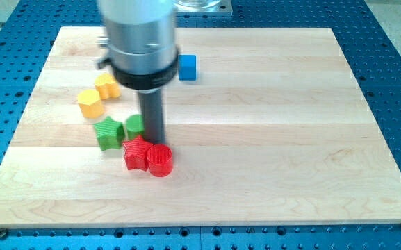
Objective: Move the red circle right to the red star
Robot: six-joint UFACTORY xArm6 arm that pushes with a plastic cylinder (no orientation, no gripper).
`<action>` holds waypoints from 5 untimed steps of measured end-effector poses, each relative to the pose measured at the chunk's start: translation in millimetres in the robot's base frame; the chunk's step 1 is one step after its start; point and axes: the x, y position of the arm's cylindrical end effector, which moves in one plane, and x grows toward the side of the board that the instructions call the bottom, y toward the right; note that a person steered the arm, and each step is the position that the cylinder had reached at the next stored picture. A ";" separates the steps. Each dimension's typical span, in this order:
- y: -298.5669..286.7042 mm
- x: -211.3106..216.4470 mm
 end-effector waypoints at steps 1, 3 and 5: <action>-13.1 -7.1; -25.2 -47.7; -41.6 -72.2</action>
